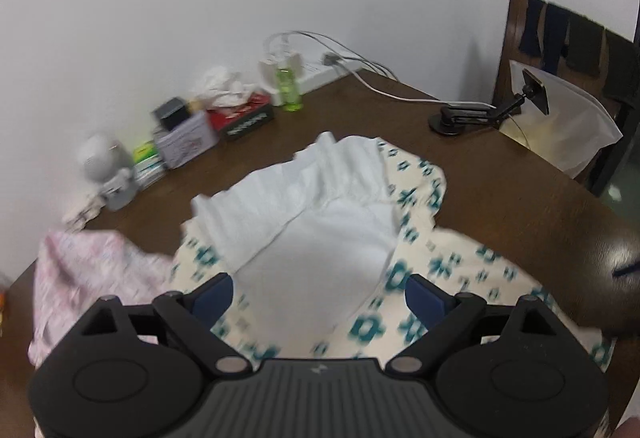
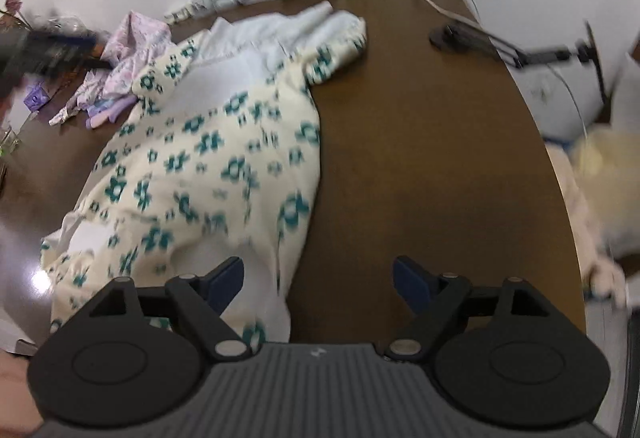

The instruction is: Fold clothes

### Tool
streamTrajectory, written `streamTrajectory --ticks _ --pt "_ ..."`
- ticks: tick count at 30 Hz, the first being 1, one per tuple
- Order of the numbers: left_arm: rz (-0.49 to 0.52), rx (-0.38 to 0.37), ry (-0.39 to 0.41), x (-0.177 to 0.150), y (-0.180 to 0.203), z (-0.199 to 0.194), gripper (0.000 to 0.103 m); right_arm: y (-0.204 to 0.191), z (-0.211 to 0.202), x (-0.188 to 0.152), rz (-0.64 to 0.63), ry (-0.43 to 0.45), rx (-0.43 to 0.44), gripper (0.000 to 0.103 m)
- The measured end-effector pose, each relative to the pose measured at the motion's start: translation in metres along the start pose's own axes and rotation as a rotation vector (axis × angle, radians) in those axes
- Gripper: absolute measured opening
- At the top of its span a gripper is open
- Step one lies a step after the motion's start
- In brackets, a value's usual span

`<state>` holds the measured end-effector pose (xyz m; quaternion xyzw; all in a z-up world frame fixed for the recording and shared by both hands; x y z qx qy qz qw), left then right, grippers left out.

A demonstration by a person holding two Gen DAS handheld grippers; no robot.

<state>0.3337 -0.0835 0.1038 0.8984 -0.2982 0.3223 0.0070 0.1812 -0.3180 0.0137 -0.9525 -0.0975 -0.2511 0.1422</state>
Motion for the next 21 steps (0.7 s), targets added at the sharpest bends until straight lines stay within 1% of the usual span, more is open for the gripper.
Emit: streamTrajectory --ticks 3,5,6,7,8,9,10,11,13,14,18,19,21 --pt "0.026 -0.013 -0.052 0.029 0.016 0.018 0.093 -0.011 -0.005 -0.014 -0.023 -0.023 -0.001 0.091" --pt "0.057 -0.028 -0.125 0.046 0.028 0.032 0.093 -0.015 -0.003 -0.018 -0.009 -0.078 -0.009 0.092" --pt "0.086 -0.023 -0.161 0.056 0.036 0.038 0.093 -0.017 -0.002 -0.020 -0.001 -0.107 -0.013 0.092" --pt "0.120 -0.007 -0.180 0.066 0.045 0.044 0.093 -0.020 -0.003 -0.019 0.004 -0.132 -0.011 0.092" --pt "0.146 0.004 -0.196 0.076 0.053 0.050 0.093 -0.023 -0.003 -0.017 0.009 -0.155 -0.008 0.093" --pt "0.150 0.003 -0.200 0.083 0.059 0.054 0.093 -0.028 -0.004 -0.014 0.004 -0.171 -0.008 0.095" --pt "0.154 0.003 -0.204 0.090 0.066 0.059 0.093 -0.033 -0.004 -0.011 -0.012 -0.170 -0.012 0.100" --pt "0.155 -0.002 -0.210 0.096 0.072 0.064 0.093 -0.039 -0.004 -0.008 -0.032 -0.165 -0.018 0.102" --pt "0.149 -0.032 -0.230 0.107 0.083 0.078 0.093 -0.048 -0.003 -0.004 -0.071 -0.158 -0.031 0.102" --pt "0.157 -0.033 -0.243 0.111 0.088 0.086 0.093 -0.049 -0.001 -0.003 -0.077 -0.162 -0.039 0.102" --pt "0.194 -0.014 -0.284 0.121 0.109 0.115 0.092 -0.050 0.008 -0.002 -0.069 -0.184 -0.057 0.099" --pt "0.200 -0.014 -0.296 0.123 0.112 0.122 0.092 -0.048 0.010 -0.001 -0.063 -0.190 -0.056 0.097" --pt "0.213 -0.004 -0.320 0.127 0.116 0.135 0.092 -0.046 0.013 -0.001 -0.050 -0.202 -0.054 0.085"
Point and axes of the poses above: each gripper's, at about its wrist camera, not at the fingertips, and z roughly the way its jaws point, y to its right, x to its top, the point moved 2 cm from there along z, roughly the way its jaws point
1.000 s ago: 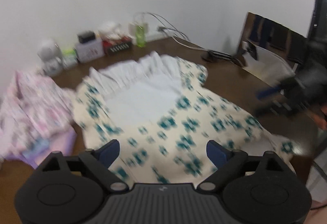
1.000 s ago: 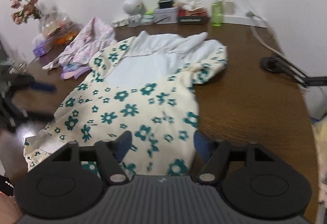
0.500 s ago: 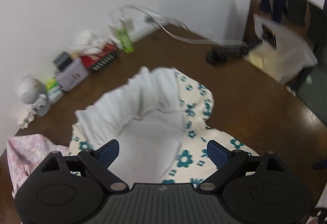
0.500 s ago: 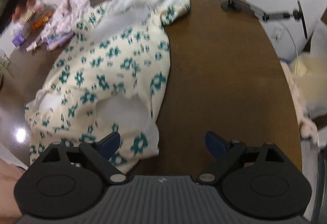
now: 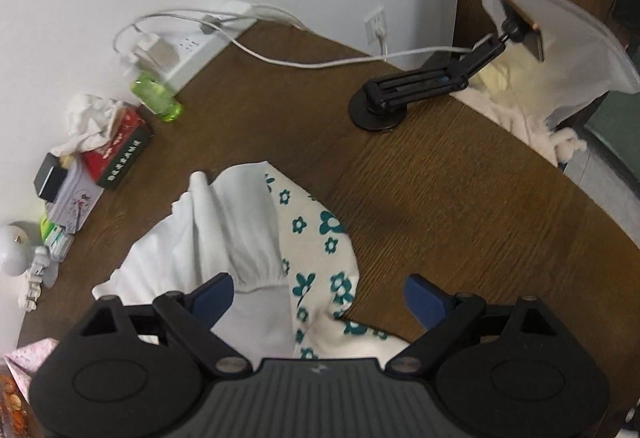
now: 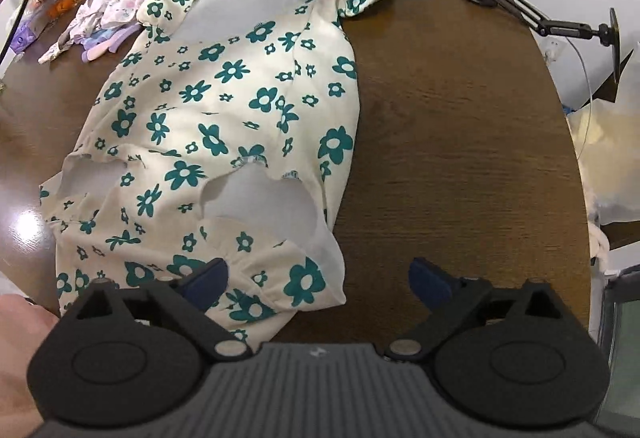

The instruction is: Fold clothes

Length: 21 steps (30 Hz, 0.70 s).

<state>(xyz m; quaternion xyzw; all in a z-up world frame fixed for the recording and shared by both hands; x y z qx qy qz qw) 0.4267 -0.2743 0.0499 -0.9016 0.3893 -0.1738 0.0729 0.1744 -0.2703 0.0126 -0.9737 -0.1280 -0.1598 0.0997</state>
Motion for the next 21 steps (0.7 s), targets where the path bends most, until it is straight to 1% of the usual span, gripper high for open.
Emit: streamTrajectory --ticks 5,7,10,13,17,18,20,21 --pt "0.022 0.034 -0.058 0.013 0.005 0.025 0.090 0.000 0.009 -0.002 0.035 -0.027 0.042 0.080" --pt "0.032 0.040 -0.076 0.017 0.006 0.032 0.090 0.001 0.010 -0.002 0.045 -0.032 0.045 0.079" --pt "0.042 0.035 -0.088 0.021 0.006 0.038 0.090 0.002 0.009 -0.001 0.057 -0.031 0.042 0.079" --pt "0.033 0.022 -0.090 0.025 0.004 0.041 0.090 0.004 0.008 -0.001 0.071 -0.020 0.039 0.079" --pt "0.026 0.017 -0.105 0.027 0.006 0.051 0.090 0.006 0.012 -0.003 0.103 -0.029 0.046 0.079" --pt "0.025 0.020 -0.111 0.028 0.006 0.054 0.088 0.006 0.013 -0.004 0.109 -0.031 0.049 0.078" --pt "0.015 0.033 -0.126 0.027 0.005 0.062 0.081 0.006 0.014 -0.006 0.118 -0.030 0.050 0.077" --pt "0.002 0.031 -0.128 0.027 0.004 0.064 0.075 0.006 0.015 -0.007 0.122 -0.026 0.048 0.076"
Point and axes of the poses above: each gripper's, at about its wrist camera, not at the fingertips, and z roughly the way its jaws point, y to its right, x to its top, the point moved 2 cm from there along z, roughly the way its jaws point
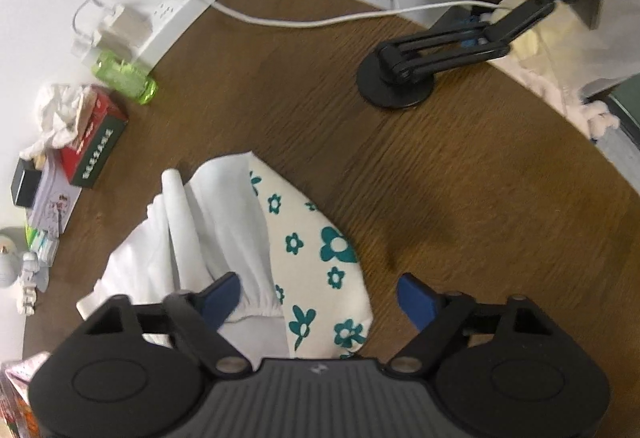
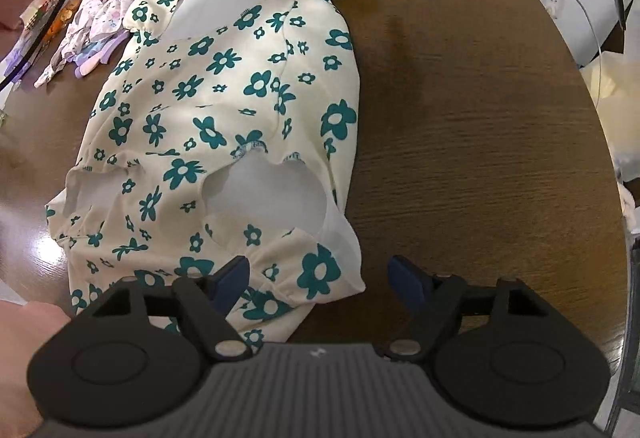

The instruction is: Fold clothes

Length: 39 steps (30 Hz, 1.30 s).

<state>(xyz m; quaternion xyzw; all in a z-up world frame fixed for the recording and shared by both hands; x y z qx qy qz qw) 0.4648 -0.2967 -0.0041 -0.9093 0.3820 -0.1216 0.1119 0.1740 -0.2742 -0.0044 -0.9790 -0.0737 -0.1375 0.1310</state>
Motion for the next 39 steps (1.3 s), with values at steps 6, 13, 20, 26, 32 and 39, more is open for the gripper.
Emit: streamTrajectory --ticks 6,13,20,26,32,39 --pt "-0.022 0.005 -0.011 0.000 0.001 0.012 0.066 0.005 0.006 -0.004 0.036 0.004 0.008 0.071" --pt "-0.014 0.015 -0.003 -0.002 0.006 0.017 0.054 -0.008 0.011 0.004 -0.022 0.008 -0.017 0.062" --pt "-0.077 -0.037 0.047 -0.010 -0.001 0.016 0.054 -0.010 0.011 0.001 -0.003 0.118 -0.017 0.054" --pt "-0.108 -0.035 0.097 -0.019 0.002 0.014 0.063 -0.009 0.012 0.000 0.024 0.196 -0.011 0.048" --pt "-0.151 -0.035 0.146 -0.028 -0.001 0.014 0.069 -0.012 0.013 -0.004 0.012 0.258 -0.030 0.045" --pt "-0.177 -0.025 0.181 -0.034 -0.003 0.015 0.073 -0.013 0.012 -0.011 0.003 0.309 -0.041 0.045"
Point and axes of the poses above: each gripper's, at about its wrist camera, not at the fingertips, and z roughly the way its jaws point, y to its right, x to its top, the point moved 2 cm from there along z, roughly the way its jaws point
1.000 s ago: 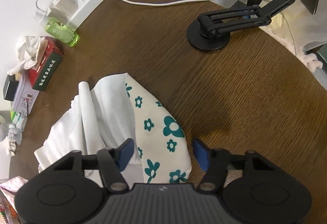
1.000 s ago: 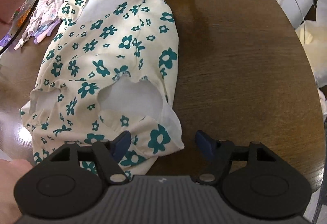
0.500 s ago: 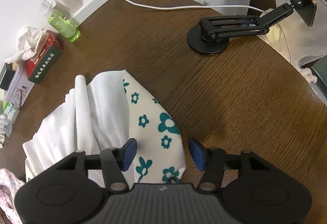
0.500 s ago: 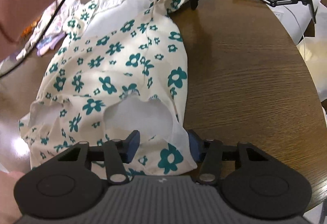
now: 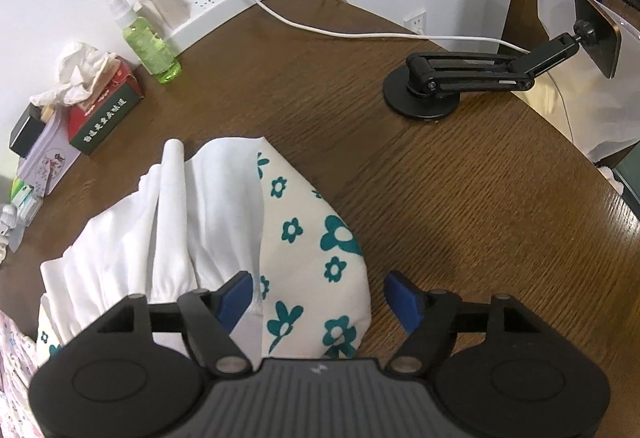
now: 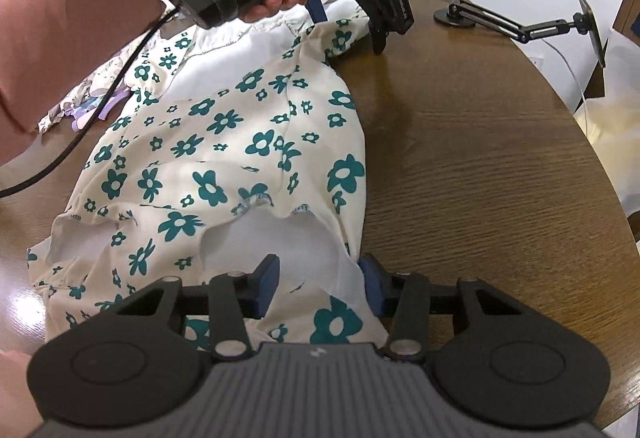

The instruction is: Fold clothes

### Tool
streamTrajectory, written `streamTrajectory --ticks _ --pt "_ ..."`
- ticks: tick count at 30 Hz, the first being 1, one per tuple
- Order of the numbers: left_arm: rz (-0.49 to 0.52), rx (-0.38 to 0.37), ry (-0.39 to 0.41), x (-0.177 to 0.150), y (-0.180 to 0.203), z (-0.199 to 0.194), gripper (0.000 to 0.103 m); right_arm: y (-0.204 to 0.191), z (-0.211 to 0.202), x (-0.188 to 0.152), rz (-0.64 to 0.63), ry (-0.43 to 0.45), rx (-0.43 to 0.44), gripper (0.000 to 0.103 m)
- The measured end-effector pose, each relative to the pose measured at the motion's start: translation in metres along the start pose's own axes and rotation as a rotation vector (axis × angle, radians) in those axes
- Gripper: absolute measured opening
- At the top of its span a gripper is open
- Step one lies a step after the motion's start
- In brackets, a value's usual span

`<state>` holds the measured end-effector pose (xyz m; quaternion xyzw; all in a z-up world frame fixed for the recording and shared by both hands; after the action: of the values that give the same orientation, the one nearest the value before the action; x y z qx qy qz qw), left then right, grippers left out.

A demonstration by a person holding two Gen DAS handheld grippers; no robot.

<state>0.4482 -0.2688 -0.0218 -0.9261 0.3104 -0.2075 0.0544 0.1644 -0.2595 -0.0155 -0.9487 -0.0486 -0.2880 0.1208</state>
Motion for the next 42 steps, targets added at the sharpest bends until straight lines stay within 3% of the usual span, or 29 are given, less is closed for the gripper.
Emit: streamTrajectory --ticks 7,11,13,16,18,21,33,39,42 --pt "-0.011 0.010 0.010 -0.002 0.001 0.001 0.074 0.002 -0.002 -0.003 0.025 0.027 0.006 0.045" --pt "-0.010 0.028 0.014 -0.001 0.003 0.001 0.074 0.004 -0.004 -0.005 0.047 0.033 0.007 0.033" --pt "-0.004 0.039 0.027 -0.002 0.005 -0.001 0.065 0.005 -0.004 -0.005 0.060 0.035 0.009 0.027" --pt "0.009 0.056 0.039 -0.002 0.008 -0.002 0.042 0.008 -0.005 -0.006 0.078 0.037 0.018 0.019" --pt "0.009 0.052 0.041 -0.002 0.008 -0.001 0.017 0.009 -0.005 -0.007 0.084 0.039 0.021 0.012" --pt "0.008 0.036 0.060 -0.005 0.004 -0.002 0.006 0.009 -0.008 -0.006 0.082 0.049 0.025 0.006" --pt "-0.081 -0.024 0.171 -0.013 -0.032 -0.032 0.003 -0.011 -0.026 0.001 0.003 0.115 0.007 0.004" --pt "-0.167 -0.090 0.245 -0.030 -0.071 -0.057 0.003 -0.046 -0.050 0.013 -0.131 0.181 -0.002 0.004" --pt "-0.219 -0.126 0.260 -0.045 -0.097 -0.061 0.003 -0.069 -0.049 0.015 -0.213 0.168 -0.009 0.004"
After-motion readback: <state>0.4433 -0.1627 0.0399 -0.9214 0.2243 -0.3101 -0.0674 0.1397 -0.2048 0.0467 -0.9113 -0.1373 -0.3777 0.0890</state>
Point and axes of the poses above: each gripper's, at about its wrist camera, not at the fingertips, and z roughly the way its jaws point, y to its right, x to its top, the point moved 2 cm from there along z, roughly the way its jaws point
